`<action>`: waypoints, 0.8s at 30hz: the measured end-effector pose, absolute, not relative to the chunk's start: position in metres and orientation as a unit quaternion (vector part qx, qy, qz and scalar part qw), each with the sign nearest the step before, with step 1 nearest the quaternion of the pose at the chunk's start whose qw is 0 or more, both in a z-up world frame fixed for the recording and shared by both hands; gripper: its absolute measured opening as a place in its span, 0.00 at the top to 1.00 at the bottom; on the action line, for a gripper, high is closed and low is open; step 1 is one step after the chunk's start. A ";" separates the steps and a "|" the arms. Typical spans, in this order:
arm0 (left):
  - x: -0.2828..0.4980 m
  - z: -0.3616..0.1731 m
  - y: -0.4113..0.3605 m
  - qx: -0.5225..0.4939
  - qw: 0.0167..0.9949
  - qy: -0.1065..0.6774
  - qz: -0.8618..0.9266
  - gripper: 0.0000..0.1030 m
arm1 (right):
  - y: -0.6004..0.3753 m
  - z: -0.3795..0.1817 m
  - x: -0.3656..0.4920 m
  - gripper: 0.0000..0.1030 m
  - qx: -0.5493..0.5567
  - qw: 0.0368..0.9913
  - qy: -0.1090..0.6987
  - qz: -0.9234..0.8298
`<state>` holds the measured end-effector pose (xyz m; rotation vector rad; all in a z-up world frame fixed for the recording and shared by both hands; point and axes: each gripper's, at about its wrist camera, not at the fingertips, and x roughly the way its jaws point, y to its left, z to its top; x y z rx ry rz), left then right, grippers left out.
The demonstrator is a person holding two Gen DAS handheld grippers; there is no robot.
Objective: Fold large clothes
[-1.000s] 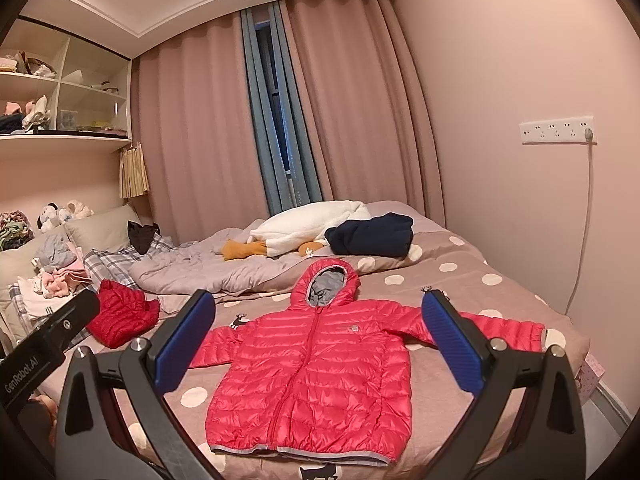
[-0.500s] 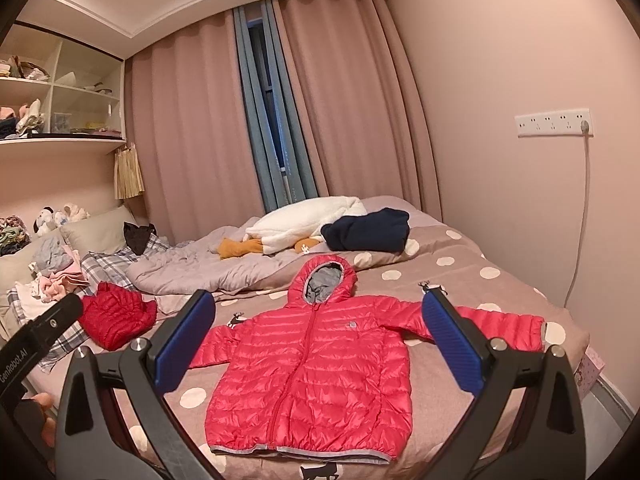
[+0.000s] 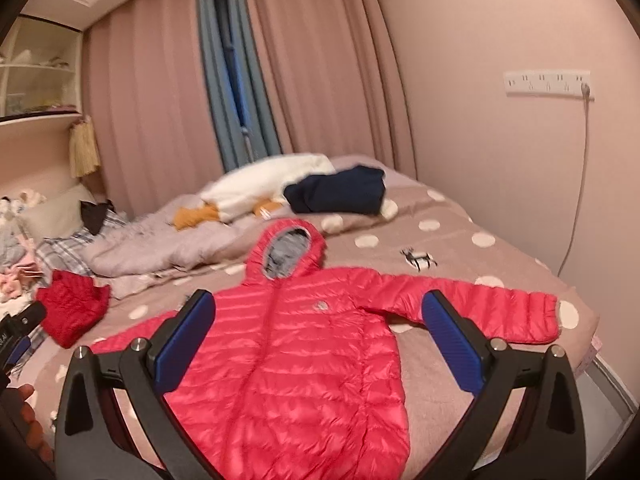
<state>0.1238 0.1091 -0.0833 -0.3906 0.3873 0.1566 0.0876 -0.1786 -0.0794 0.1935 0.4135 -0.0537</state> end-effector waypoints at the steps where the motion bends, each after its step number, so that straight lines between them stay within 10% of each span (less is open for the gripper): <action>1: 0.136 -0.095 0.123 -0.211 0.952 0.205 0.085 0.00 | -0.186 -0.087 0.104 0.00 0.103 0.969 0.223 -0.034; 15: 0.254 -0.300 0.331 -0.519 0.784 0.318 0.119 0.19 | -0.360 -0.198 0.196 0.00 0.271 0.872 0.316 -0.258; 21: 0.272 -0.303 0.340 -0.548 0.776 0.300 0.082 0.19 | -0.409 -0.249 0.163 0.00 0.410 0.801 0.295 -0.320; 24: 0.283 -0.302 0.338 -0.540 0.780 0.300 0.098 0.42 | -0.413 -0.273 0.162 0.00 0.477 0.784 0.264 -0.298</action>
